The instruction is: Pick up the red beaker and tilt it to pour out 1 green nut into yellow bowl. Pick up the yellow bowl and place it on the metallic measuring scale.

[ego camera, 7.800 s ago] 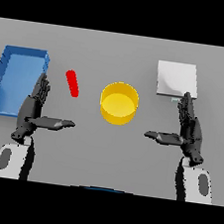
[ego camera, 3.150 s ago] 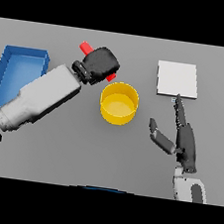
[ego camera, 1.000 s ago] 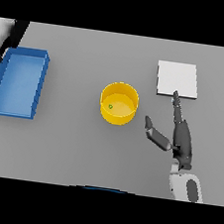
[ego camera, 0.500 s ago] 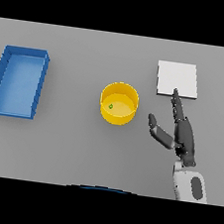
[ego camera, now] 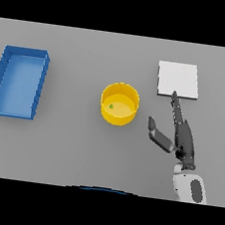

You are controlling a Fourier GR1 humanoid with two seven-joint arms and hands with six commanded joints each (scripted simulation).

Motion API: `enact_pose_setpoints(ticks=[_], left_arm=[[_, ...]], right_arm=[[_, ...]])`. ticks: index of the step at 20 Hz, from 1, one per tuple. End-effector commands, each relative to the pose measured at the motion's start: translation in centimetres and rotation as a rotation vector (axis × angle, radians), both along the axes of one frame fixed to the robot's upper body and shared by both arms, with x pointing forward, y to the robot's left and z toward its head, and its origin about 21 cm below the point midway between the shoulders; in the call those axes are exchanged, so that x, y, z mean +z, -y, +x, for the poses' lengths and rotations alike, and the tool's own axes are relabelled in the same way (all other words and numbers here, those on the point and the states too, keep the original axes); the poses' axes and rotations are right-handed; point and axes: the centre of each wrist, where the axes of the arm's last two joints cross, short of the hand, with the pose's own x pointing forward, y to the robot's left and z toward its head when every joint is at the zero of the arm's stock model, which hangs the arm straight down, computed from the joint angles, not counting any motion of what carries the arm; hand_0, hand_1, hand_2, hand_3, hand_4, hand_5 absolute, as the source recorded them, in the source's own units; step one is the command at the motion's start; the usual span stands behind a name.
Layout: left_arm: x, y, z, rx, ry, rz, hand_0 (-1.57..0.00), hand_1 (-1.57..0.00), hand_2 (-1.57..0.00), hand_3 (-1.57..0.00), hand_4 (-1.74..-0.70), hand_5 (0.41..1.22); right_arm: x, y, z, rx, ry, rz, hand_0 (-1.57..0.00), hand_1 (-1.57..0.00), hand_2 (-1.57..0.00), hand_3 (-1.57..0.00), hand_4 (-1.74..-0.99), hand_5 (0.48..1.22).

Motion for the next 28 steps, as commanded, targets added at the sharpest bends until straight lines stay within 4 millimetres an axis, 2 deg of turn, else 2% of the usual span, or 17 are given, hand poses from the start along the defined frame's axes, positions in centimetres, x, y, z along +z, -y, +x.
enact_pose_setpoints(ticks=[1,3,7,9,11,12,13,14,15,17,18,20,23,25,28], left_arm=[[-0.3,-0.1,-0.5,0.015,0.002,-0.020,-1.57,-1.57,-1.57,-1.38,-1.74,1.221],[-2.4,0.1,-2.0,0.038,-0.005,-0.048,-1.57,-1.57,-1.57,-1.39,-1.74,1.221],[-4.2,1.1,-4.7,0.067,-0.048,-0.092,-1.57,-1.57,-1.57,-1.38,-1.74,1.221],[-4.9,1.6,-6.1,0.069,-0.073,-0.108,-1.57,-1.57,-1.57,-1.38,-1.74,1.076],[-5.3,1.9,-6.9,0.045,-0.128,-0.137,-1.57,-1.57,-1.57,-1.37,-1.73,0.955],[-4.9,1.6,-7.4,0.022,-0.151,-0.129,-1.57,-1.57,-1.57,-1.41,-1.66,0.888],[-5.0,1.8,-7.9,-0.023,-0.156,-0.131,-1.57,-1.57,-1.57,-1.37,-1.49,0.827],[-4.9,1.8,-8.4,-0.087,-0.172,-0.103,-1.57,-1.54,-1.49,-1.24,-1.31,0.774],[-4.7,2.0,-8.6,-0.148,-0.176,-0.086,-1.50,-1.38,-1.31,-1.10,-1.15,0.740],[-4.6,1.5,-9.4,-0.238,-0.208,-0.124,-1.00,-0.88,-0.84,-0.71,-0.93,0.697],[-4.3,1.2,-9.6,-0.251,-0.220,-0.139,-0.80,-0.71,-0.67,-0.57,-0.87,0.682],[-4.2,1.0,-9.7,-0.266,-0.264,-0.083,-0.51,-0.45,-0.43,-0.36,-0.78,0.656],[-5.0,1.1,-9.2,-0.268,-0.267,-0.046,-0.26,-0.23,-0.22,-0.18,-0.74,0.648],[-5.8,1.3,-9.2,-0.253,-0.253,-0.031,-0.17,-0.15,-0.14,-0.12,-0.72,0.647],[-4.9,1.5,-8.6,-0.242,-0.212,-0.009,-0.09,-0.07,-0.07,-0.06,-0.70,0.653]], right_arm=[[0.2,0.1,-0.1,0.001,0.008,0.000,0.00,0.00,0.00,0.00,-1.207,0.708],[0.2,0.1,0.5,-0.004,-0.014,0.003,0.00,0.00,0.00,0.00,-1.202,0.699],[0.0,-0.3,0.7,-0.004,-0.022,0.005,0.00,0.00,0.00,0.00,-1.186,0.687],[-0.3,0.1,0.2,-0.003,-0.012,0.012,0.00,0.00,0.00,0.00,-1.170,0.683],[0.2,0.0,0.6,-0.004,-0.006,0.014,0.00,0.00,0.00,0.00,-1.168,0.679],[0.3,-0.2,0.4,0.003,-0.003,0.011,0.00,0.00,0.00,0.00,-1.165,0.678],[0.3,-0.2,0.2,-0.003,-0.007,0.001,0.00,0.00,0.00,0.00,-1.165,0.675],[0.3,0.0,0.4,-0.011,-0.017,-0.003,0.00,0.00,0.00,0.00,-1.163,0.671],[0.2,-0.1,0.2,-0.009,-0.016,-0.002,0.00,0.00,0.00,0.00,-1.159,0.669],[0.2,0.5,0.3,-0.010,-0.010,0.002,0.00,0.00,0.00,0.00,-1.162,0.671],[0.1,0.5,0.2,-0.008,-0.013,0.011,0.00,0.00,0.00,0.00,-1.156,0.673],[0.1,0.4,0.2,-0.001,-0.005,-0.002,0.00,0.00,0.00,0.00,-1.147,0.680],[0.2,0.2,0.3,0.012,-0.009,-0.002,0.00,0.00,0.00,0.00,-1.156,0.690],[0.1,0.2,0.1,0.004,-0.014,-0.010,0.00,0.00,0.00,0.00,-1.164,0.688],[0.2,0.2,0.2,-0.012,-0.016,-0.020,0.00,0.00,0.00,0.00,-1.178,0.679]])
